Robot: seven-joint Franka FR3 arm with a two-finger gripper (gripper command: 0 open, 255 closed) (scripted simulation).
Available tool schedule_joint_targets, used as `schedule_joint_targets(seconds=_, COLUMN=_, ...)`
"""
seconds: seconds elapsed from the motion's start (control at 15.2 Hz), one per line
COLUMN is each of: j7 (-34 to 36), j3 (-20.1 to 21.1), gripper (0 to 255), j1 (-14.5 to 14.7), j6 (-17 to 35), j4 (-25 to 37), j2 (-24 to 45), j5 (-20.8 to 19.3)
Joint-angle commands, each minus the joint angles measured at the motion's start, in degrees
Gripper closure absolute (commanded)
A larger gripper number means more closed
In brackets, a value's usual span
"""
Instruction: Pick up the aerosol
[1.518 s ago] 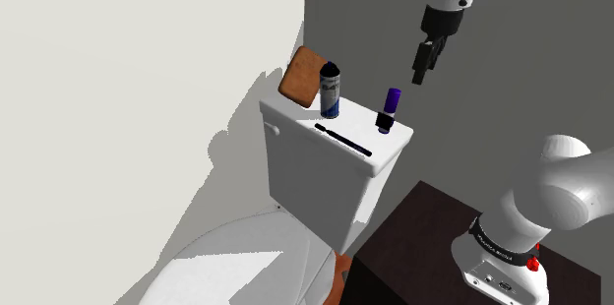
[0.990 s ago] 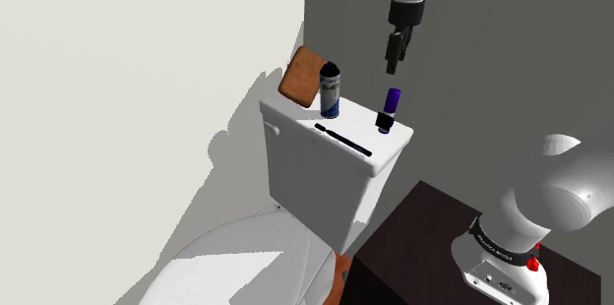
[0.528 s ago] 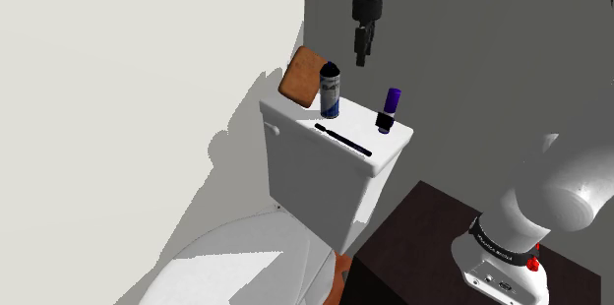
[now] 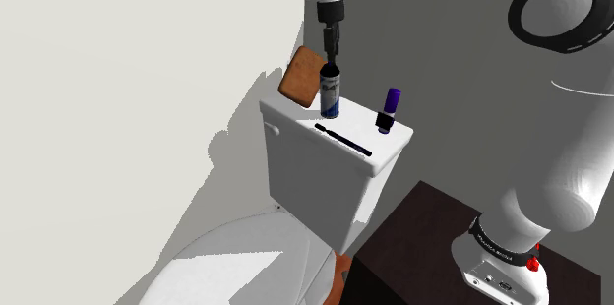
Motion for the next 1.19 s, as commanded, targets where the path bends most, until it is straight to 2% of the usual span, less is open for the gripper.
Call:
schedule_joint_targets(seconds=0.0, j7=-0.6, j3=0.1, gripper=0, j1=0.0, j6=0.6, j4=0.5, j2=1.4, j5=0.1)
schedule_joint_targets(seconds=0.46, j7=-0.3, j3=0.1, gripper=0, j1=0.0, j6=5.2, j4=-4.8, j2=0.7, j5=0.1)
schedule_joint_targets(seconds=0.53, j7=-0.4, j3=0.1, gripper=255, j1=-0.1, j6=5.3, j4=-4.8, j2=0.7, j5=0.1)
schedule_joint_targets(seconds=1.12, j7=-0.3, j3=0.1, gripper=255, j1=0.0, j6=5.2, j4=-4.8, j2=0.7, j5=0.1)
